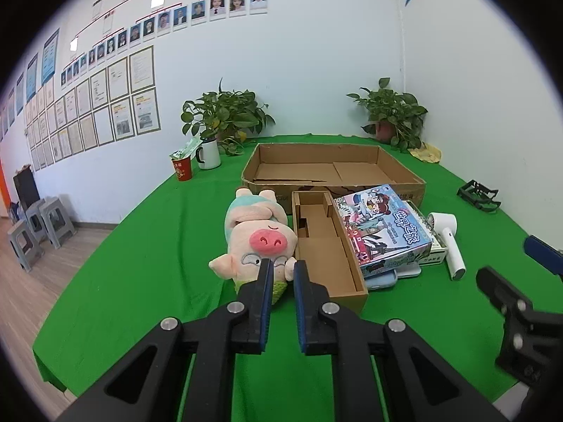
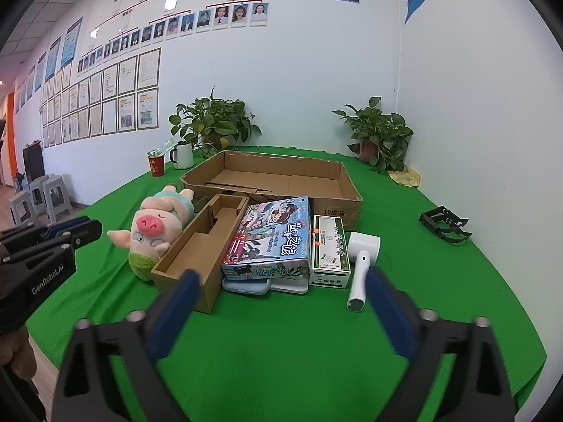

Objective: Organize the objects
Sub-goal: 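Reach the left gripper to the pink plush pig and grasp it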

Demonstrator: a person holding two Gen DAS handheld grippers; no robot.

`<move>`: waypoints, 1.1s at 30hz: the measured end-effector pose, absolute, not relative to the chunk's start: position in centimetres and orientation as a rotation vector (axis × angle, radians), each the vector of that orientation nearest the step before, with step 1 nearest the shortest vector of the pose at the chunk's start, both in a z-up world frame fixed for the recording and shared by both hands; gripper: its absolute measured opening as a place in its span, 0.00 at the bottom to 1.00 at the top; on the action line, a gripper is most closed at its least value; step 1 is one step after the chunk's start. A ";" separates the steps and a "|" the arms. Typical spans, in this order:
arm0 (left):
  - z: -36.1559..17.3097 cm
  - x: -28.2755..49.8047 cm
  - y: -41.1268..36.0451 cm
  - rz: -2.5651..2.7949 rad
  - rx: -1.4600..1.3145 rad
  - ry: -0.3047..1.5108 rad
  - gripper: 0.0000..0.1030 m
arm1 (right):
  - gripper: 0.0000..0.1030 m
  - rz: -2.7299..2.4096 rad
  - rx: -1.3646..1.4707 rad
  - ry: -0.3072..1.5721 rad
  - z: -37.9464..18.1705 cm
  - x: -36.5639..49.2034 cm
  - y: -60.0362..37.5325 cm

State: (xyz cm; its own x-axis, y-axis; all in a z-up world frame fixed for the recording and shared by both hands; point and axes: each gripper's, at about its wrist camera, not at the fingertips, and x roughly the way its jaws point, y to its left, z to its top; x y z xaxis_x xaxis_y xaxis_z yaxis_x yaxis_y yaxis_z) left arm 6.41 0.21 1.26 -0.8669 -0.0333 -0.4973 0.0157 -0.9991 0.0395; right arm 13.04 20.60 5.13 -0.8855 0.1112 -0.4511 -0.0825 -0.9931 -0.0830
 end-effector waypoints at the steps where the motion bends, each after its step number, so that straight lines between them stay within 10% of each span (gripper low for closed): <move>1: 1.1 6.2 0.3 -3.006 0.808 -0.064 0.18 | 0.42 2.952 -0.718 -0.101 4.7 12.8 20.8; 4: 0.5 5.6 0.7 -2.985 0.817 -0.121 0.73 | 0.15 2.934 -0.745 -0.086 3.5 11.8 21.3; 7: -0.4 4.3 0.9 -2.938 0.869 -0.144 0.74 | 0.31 2.902 -0.708 -0.148 2.8 11.3 21.5; 8: -0.8 3.8 0.7 -2.927 0.910 -0.111 0.74 | 0.48 2.901 -0.717 -0.155 2.6 10.9 21.7; 9: -1.2 3.2 0.5 -2.927 0.951 -0.067 0.74 | 0.97 2.909 -0.711 -0.154 2.4 10.5 21.9; 10: -1.5 2.9 0.4 -2.926 0.971 -0.048 0.74 | 1.00 2.931 -0.694 -0.137 2.3 10.4 22.2; 13: -2.0 2.1 0.3 -2.936 1.000 -0.029 0.68 | 1.00 2.920 -0.765 -0.094 1.5 9.2 22.9; 16: -2.1 1.6 -0.3 -2.992 1.048 0.077 0.39 | 1.00 2.926 -0.847 -0.071 0.7 7.6 23.6; 19: -1.4 1.0 -0.4 -3.029 1.042 0.114 0.39 | 1.00 2.916 -0.928 -0.048 0.1 5.8 24.2; 21: -0.7 0.8 -0.6 -3.037 0.978 0.095 0.43 | 1.00 2.937 -0.969 -0.029 -0.3 4.7 24.3; 25: 0.9 -0.4 -2.2 -3.044 0.858 0.123 0.80 | 1.00 2.973 -1.030 0.021 -0.4 2.8 24.3; 33: 0.5 -3.1 -6.7 -2.869 0.890 0.162 0.81 | 1.00 3.057 -0.705 -0.069 3.9 3.4 20.4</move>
